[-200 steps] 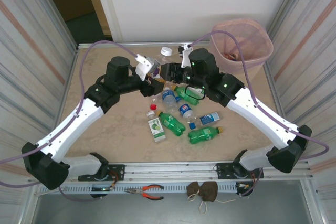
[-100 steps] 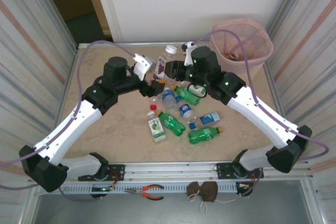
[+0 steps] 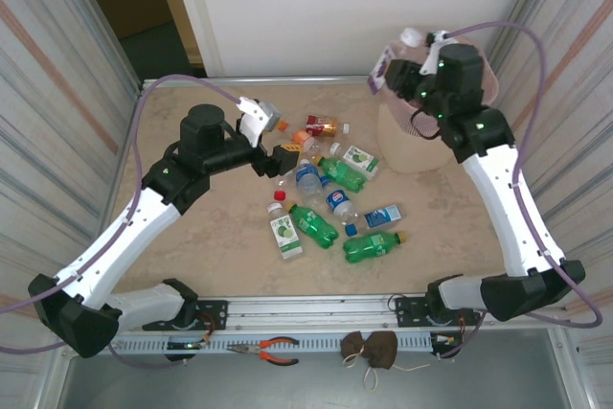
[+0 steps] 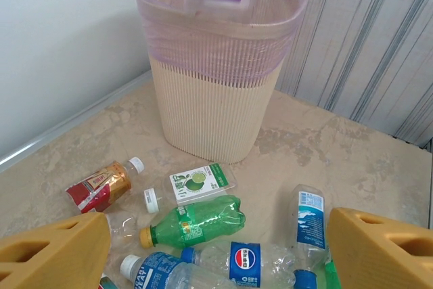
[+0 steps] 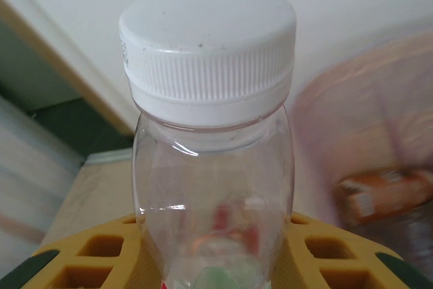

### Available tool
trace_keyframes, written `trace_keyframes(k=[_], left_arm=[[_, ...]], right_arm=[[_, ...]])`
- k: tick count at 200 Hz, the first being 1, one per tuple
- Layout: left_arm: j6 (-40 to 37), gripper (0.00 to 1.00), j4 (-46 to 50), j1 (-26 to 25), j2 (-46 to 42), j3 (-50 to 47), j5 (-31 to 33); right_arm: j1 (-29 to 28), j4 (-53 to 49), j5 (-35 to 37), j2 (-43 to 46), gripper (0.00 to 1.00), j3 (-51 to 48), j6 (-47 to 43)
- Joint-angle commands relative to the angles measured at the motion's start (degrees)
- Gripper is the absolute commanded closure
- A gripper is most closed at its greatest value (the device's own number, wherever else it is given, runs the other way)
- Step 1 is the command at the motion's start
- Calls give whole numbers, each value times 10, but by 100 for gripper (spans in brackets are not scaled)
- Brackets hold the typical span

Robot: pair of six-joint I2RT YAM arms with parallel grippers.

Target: Put the plastic bottles in the bin

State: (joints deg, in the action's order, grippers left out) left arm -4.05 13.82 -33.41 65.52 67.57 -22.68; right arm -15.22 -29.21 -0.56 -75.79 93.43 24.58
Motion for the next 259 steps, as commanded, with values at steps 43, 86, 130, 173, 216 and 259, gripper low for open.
trace_keyframes(k=[43, 86, 130, 173, 216, 259], left_arm=[[15, 17, -6, -3, -29, -15, 3], [11, 16, -5, -3, -27, -17, 5], [6, 16, 1, -2, -15, -11, 1], [7, 16, 0, -1, -7, -16, -4], [13, 16, -10, 0, -4, -25, -8], [19, 16, -13, 0, -8, -35, -6]], right_arm=[[133, -59, -86, -80, 64, 113, -140], [185, -155, -161, -160, 65, 187, -213], [196, -283, -198, -249, 65, 261, -278], [196, -354, -211, -319, 65, 293, -311], [175, -387, -221, -375, 66, 309, -339], [157, -406, -206, -433, 66, 323, -347]])
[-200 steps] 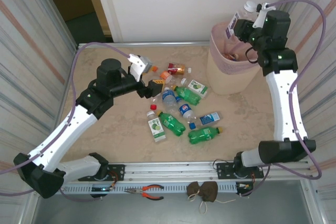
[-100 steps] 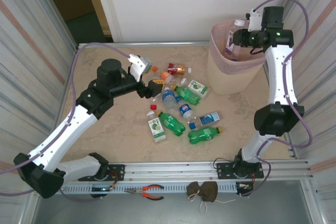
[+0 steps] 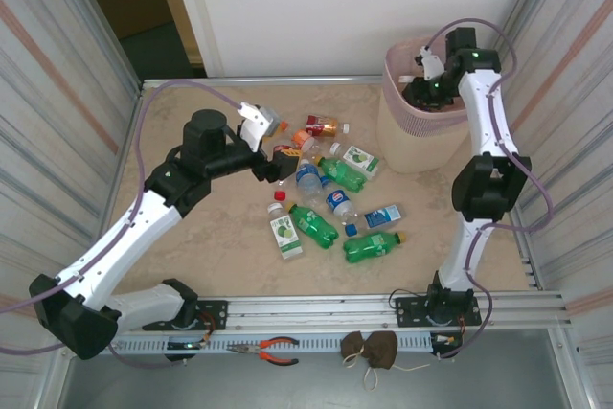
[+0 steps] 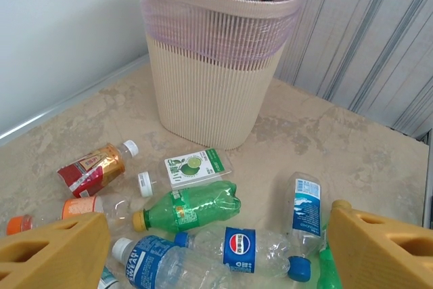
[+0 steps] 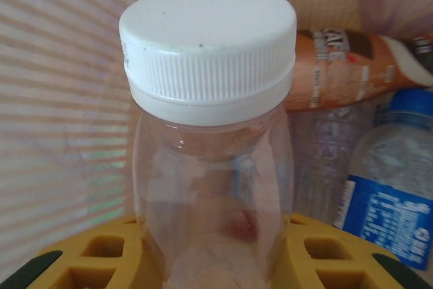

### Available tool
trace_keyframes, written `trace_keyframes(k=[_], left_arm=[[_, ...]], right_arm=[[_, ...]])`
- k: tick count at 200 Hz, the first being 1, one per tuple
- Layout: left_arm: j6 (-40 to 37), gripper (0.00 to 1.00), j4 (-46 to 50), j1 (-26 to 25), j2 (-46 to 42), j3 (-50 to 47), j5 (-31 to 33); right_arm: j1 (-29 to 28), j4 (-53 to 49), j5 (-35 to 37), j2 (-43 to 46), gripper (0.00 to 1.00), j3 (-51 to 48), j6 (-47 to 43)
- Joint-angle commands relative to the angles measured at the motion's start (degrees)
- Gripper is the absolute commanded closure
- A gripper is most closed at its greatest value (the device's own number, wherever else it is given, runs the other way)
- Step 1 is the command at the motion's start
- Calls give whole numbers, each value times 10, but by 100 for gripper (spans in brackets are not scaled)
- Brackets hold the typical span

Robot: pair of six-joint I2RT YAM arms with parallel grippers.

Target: Put the plastic bottles in the bin

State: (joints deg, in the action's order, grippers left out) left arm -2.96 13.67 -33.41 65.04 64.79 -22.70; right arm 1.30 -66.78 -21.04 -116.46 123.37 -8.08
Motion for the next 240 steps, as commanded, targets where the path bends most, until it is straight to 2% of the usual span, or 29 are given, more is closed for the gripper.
trace_keyframes(k=[1, 70, 143, 156, 173, 191, 206, 240], left_arm=[[8, 16, -12, 0, -3, -8, -6], [17, 16, -20, 1, -3, -18, -5], [25, 16, -23, 0, -5, -27, -5], [27, 16, -23, 1, -7, -27, -5], [28, 17, -23, 0, -7, -27, -4], [29, 17, -23, 1, -8, -26, -6], [29, 16, -22, 0, -8, -26, -6], [29, 16, -18, 1, -11, -25, -3]], right_arm=[[-9, -30, -1, -27, 66, 24, -20], [-16, -50, 0, -107, 66, 26, -31], [-5, -52, 57, -163, 65, 25, 0], [-2, -52, 70, -161, 63, 25, 5], [2, -48, 52, -147, 57, 26, 10], [2, -44, 30, -126, 46, 26, 15], [2, -43, 15, -105, 40, 28, 20], [8, -36, 2, -55, 37, 28, 37]])
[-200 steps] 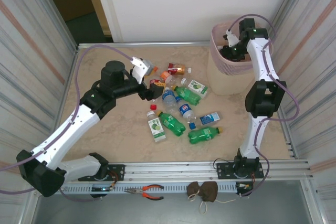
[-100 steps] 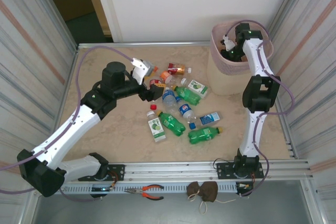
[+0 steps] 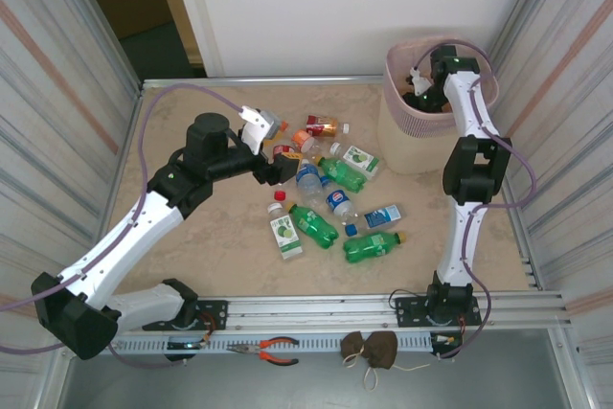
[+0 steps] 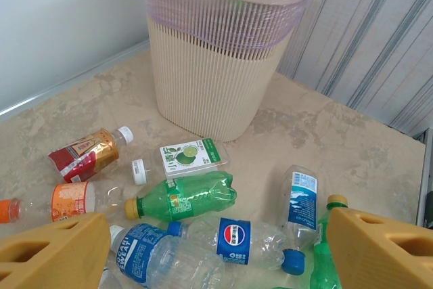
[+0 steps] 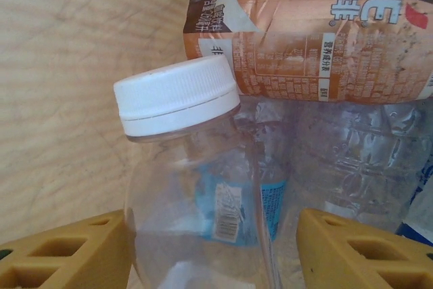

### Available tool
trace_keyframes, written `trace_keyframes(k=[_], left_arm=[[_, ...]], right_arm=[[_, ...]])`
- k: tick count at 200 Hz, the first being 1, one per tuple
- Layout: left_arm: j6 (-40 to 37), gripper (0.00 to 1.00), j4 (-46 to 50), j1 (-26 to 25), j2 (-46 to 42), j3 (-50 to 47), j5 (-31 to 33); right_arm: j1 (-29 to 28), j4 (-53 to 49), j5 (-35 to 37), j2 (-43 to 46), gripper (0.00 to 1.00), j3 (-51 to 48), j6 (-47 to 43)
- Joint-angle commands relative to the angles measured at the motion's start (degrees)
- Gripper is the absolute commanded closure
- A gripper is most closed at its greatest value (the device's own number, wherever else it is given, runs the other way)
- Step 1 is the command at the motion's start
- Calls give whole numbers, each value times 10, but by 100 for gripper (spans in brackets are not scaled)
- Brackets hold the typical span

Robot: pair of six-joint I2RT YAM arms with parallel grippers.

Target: Put the plastic bottles in the bin

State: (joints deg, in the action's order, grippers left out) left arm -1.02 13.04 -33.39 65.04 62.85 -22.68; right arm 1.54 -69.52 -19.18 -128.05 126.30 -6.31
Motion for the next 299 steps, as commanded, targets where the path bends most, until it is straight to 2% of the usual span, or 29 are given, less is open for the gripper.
trace_keyframes(k=[1, 74, 118, 174, 230, 256, 299], left_arm=[[9, 17, -12, 0, -11, -6, -3], [21, 17, 5, 1, 5, -4, 14], [58, 21, 58, 1, 30, 14, 56], [210, 25, 182, -9, 64, 18, 161], [355, 26, 221, -50, 96, -34, 219], [420, 26, 230, -61, 130, -55, 220], [495, 32, 226, -60, 184, -69, 232]], right_arm=[[6, -9, -15, 62, 37, -1, 19], [16, 2, 24, 169, 35, -4, 67], [13, 29, 48, 239, 36, -27, 101], [14, 69, 87, 338, 35, -82, 136], [10, 115, 72, 421, 35, -147, 152], [7, 125, 64, 445, 35, -176, 152], [6, 133, 53, 462, 35, -216, 147]])
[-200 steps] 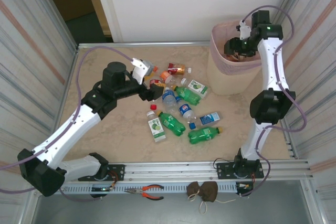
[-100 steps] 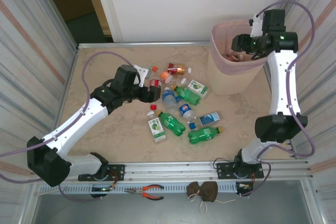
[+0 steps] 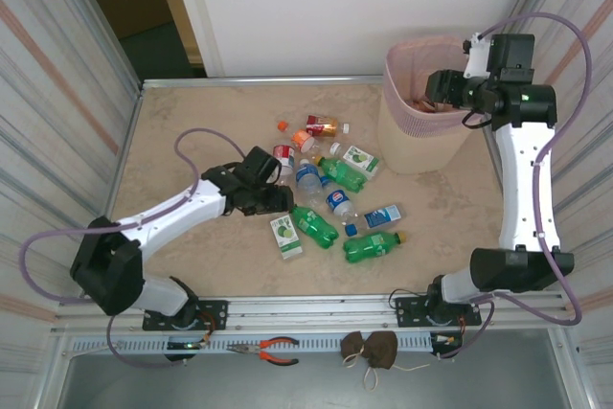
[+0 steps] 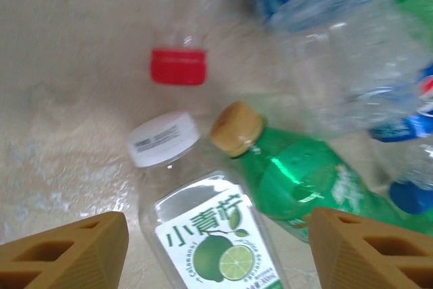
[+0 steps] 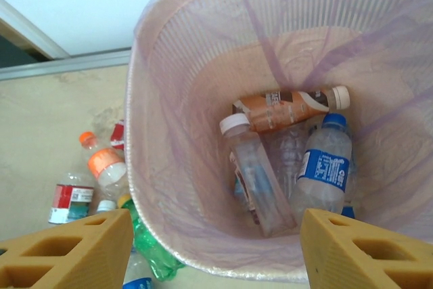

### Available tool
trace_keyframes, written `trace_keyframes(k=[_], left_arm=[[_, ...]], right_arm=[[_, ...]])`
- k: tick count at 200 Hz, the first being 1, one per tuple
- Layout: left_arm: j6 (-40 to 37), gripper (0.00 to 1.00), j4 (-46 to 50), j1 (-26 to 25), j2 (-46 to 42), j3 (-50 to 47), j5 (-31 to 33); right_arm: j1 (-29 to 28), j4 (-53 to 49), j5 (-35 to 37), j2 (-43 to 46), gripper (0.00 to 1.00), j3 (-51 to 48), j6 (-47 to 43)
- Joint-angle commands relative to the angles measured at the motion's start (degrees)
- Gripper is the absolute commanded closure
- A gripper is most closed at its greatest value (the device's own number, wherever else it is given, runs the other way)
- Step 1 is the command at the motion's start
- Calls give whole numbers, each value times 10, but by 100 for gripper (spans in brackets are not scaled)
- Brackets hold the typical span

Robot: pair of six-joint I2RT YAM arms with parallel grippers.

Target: Put the plastic bottles in the bin

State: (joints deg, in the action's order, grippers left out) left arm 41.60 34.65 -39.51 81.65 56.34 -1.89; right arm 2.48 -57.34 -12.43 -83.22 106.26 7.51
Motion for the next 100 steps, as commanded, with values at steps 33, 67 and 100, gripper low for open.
trace_keyframes(k=[33, 67, 100], left_arm=[[86, 37, -1, 26, 47, 0, 23], [86, 40, -21, 52, 76, 8, 5], [84, 41, -37, 65, 107, 12, -16]], right_arm=[[-3, 10, -13, 16, 35, -17, 1], [-4, 11, -18, 16, 35, -14, 1], [-4, 11, -18, 15, 35, -10, -2]])
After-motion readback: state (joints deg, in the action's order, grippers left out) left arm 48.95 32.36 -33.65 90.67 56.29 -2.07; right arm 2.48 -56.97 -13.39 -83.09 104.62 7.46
